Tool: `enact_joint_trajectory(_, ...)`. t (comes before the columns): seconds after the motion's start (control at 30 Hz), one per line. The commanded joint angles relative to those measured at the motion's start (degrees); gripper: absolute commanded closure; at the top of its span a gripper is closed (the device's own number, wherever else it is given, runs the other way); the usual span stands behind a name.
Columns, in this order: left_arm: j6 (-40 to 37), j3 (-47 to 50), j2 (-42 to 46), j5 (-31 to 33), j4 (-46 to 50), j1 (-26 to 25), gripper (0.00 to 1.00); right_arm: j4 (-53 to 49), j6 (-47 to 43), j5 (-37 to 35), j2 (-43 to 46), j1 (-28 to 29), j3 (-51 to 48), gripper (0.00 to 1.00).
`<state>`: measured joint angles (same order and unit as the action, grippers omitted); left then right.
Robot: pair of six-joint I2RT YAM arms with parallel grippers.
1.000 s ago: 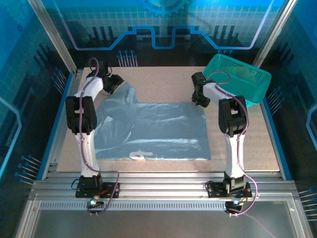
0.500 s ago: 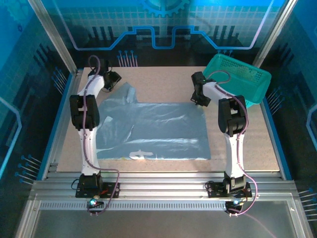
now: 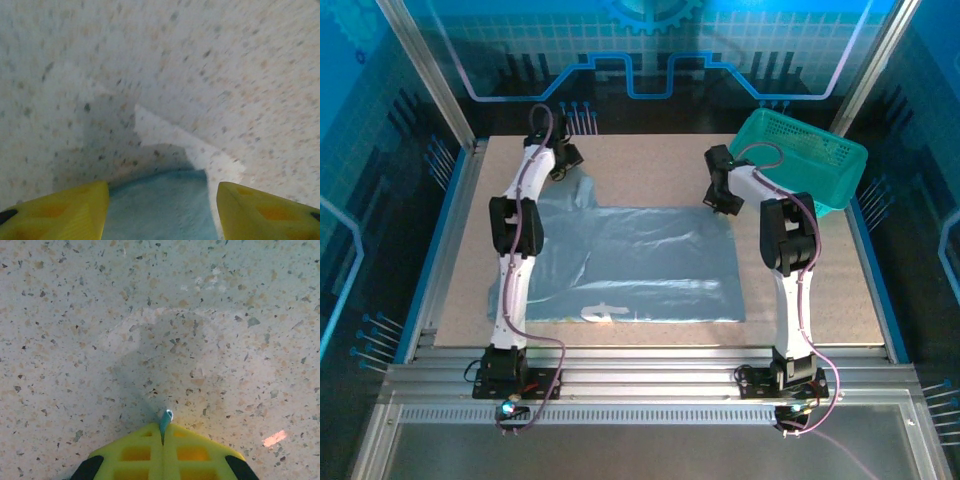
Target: Fold and stack the t-shirts
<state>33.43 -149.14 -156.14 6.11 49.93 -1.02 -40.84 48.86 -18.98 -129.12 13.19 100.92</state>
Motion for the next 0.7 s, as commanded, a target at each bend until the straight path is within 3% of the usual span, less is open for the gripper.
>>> enact_joint_trajectory(0.0,5.9,-1.8,-2.9,-3.2,12.1,0.6,0.41,0.2,0.1,1.1,2.6,0.1,-0.9,1.00)
enact_joint_trajectory(0.17,8.2,-1.8,-3.8,-2.9,17.5,0.3,0.49,0.3,-0.2,1.2,3.0,-0.1,-1.2,1.00)
enact_joint_trajectory(0.37,6.8,-1.4,-4.3,-2.2,22.8,0.3,0.79,0.6,-0.2,1.5,3.4,-0.3,-1.8,1.00)
enact_joint_trajectory(0.57,3.6,1.8,-0.5,0.9,22.5,0.1,1.00,1.0,-0.3,1.9,3.7,-0.3,-2.4,1.00)
enact_joint_trajectory(0.67,3.1,4.6,3.7,2.9,18.8,0.1,1.00,1.4,-0.7,2.1,4.0,-0.3,-2.5,1.00)
